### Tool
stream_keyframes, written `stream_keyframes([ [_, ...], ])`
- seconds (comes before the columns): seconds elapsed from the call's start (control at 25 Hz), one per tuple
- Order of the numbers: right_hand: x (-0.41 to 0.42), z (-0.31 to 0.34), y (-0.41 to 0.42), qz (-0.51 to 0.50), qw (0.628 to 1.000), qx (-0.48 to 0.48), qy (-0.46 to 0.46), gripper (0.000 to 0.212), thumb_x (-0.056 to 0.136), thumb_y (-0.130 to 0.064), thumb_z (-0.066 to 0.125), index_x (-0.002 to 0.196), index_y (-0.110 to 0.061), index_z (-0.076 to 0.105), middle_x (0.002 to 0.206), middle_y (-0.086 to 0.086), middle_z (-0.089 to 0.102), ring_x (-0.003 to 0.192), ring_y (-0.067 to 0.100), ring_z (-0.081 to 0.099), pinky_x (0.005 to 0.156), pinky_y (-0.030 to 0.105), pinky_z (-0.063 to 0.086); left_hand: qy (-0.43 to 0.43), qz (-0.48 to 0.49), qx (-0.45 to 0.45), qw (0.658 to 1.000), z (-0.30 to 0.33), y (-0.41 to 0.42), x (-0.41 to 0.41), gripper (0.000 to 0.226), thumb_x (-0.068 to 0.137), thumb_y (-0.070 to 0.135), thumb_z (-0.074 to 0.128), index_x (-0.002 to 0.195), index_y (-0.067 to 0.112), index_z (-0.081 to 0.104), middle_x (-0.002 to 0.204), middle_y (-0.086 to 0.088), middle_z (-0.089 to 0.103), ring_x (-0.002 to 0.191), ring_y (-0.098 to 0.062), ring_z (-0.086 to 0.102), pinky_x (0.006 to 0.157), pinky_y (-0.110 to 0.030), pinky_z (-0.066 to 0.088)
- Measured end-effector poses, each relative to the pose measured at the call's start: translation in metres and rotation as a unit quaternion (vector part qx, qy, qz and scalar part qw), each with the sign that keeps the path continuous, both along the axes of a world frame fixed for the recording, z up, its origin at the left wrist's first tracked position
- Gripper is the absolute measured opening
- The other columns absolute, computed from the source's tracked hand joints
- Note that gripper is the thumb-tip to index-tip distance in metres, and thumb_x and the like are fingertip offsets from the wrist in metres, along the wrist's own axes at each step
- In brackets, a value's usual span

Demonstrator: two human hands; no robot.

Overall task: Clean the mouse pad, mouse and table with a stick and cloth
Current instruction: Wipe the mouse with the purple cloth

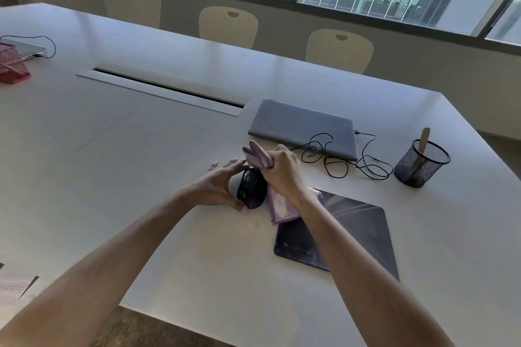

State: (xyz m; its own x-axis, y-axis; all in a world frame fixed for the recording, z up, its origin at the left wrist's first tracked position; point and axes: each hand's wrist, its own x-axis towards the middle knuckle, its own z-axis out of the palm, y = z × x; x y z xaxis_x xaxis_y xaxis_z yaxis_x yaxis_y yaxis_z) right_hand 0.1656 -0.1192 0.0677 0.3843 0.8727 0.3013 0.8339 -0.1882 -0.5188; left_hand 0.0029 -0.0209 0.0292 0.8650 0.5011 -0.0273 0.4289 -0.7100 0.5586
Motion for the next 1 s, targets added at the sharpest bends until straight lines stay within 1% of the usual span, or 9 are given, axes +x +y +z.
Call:
stream_keyframes([
  [0.08,-0.001,-0.008,0.006,0.025,0.999,-0.027,0.029,0.014,0.084,-0.014,0.062,0.087,-0.015,0.076,0.093,0.001,0.070,0.083,0.023,0.064,0.073,0.036,0.051,-0.019,-0.002,-0.013,1.000,-0.001,0.000,-0.001,0.119,0.047,0.061,0.078,0.149,0.040,0.021,0.156,0.014,0.021,0.139,-0.007,0.017,0.116,-0.046,-0.004],
  [0.16,-0.002,-0.016,0.008,0.042,0.995,-0.055,0.069,0.018,0.084,-0.012,0.057,0.091,-0.013,0.074,0.090,0.004,0.073,0.084,0.026,0.067,0.072,0.038,0.053,-0.028,0.001,-0.023,0.999,-0.003,-0.002,-0.002,0.119,0.044,0.063,0.076,0.148,0.040,0.023,0.153,0.018,0.027,0.124,0.007,0.021,0.114,-0.044,-0.003],
  [0.24,-0.005,-0.021,0.006,0.066,0.988,-0.072,0.123,0.020,0.087,-0.016,0.055,0.090,-0.022,0.074,0.082,-0.004,0.072,0.079,0.018,0.066,0.066,0.032,0.050,-0.032,0.009,-0.036,0.999,-0.004,-0.002,-0.002,0.118,0.042,0.061,0.076,0.145,0.034,0.025,0.148,0.018,0.038,0.116,0.012,0.021,0.112,-0.039,-0.002],
  [0.36,-0.005,-0.023,-0.003,0.110,0.982,-0.049,0.142,0.039,0.089,-0.019,0.055,0.071,-0.052,0.063,0.067,-0.026,0.063,0.063,-0.009,0.055,0.059,0.015,0.040,-0.017,0.022,-0.035,0.999,-0.003,0.001,0.000,0.126,0.039,0.064,0.075,0.148,0.024,0.026,0.151,0.012,0.036,0.133,-0.001,0.023,0.113,-0.037,-0.007],
  [0.48,-0.007,-0.022,-0.010,0.145,0.983,-0.025,0.114,0.030,0.089,-0.018,0.054,0.094,-0.047,0.062,0.087,-0.038,0.062,0.076,-0.012,0.057,0.063,0.005,0.039,-0.001,0.020,-0.017,1.000,-0.004,0.003,0.003,0.137,0.037,0.070,0.071,0.153,0.020,0.018,0.158,0.004,0.021,0.142,-0.004,0.012,0.112,-0.034,-0.016],
  [0.64,-0.006,-0.029,-0.012,0.185,0.979,0.035,0.083,0.034,0.086,-0.016,0.056,0.114,-0.032,0.067,0.125,-0.014,0.065,0.107,-0.010,0.054,0.084,-0.002,0.034,0.011,0.022,-0.004,1.000,-0.007,0.006,0.004,0.133,0.043,0.070,0.076,0.150,0.029,0.010,0.160,-0.012,0.012,0.145,-0.017,0.016,0.115,-0.044,-0.014],
  [0.8,-0.005,-0.025,-0.015,0.206,0.974,0.041,0.084,0.038,0.086,-0.006,0.060,0.116,-0.025,0.071,0.132,-0.007,0.061,0.120,-0.009,0.047,0.098,0.002,0.032,0.007,0.020,-0.007,1.000,-0.008,0.007,0.003,0.128,0.041,0.071,0.078,0.136,0.039,-0.003,0.159,-0.014,0.015,0.144,-0.021,0.021,0.114,-0.046,-0.013],
  [0.88,-0.007,-0.024,-0.017,0.219,0.971,0.047,0.086,0.038,0.083,-0.003,0.061,0.116,-0.017,0.072,0.129,-0.003,0.063,0.121,-0.001,0.051,0.100,0.006,0.034,0.000,0.022,-0.016,1.000,-0.006,0.006,0.003,0.137,0.040,0.072,0.078,0.142,0.033,-0.004,0.155,-0.006,0.030,0.142,-0.016,0.025,0.113,-0.046,-0.013],
  [1.0,-0.010,-0.024,-0.022,0.212,0.973,0.046,0.084,0.041,0.078,-0.009,0.059,0.117,-0.015,0.071,0.128,0.001,0.065,0.120,0.004,0.055,0.102,0.014,0.039,-0.010,0.038,-0.041,0.998,-0.003,0.003,0.003,0.159,0.033,0.074,0.077,0.150,0.008,-0.007,0.148,0.002,0.041,0.138,-0.008,0.029,0.114,-0.042,-0.014],
])
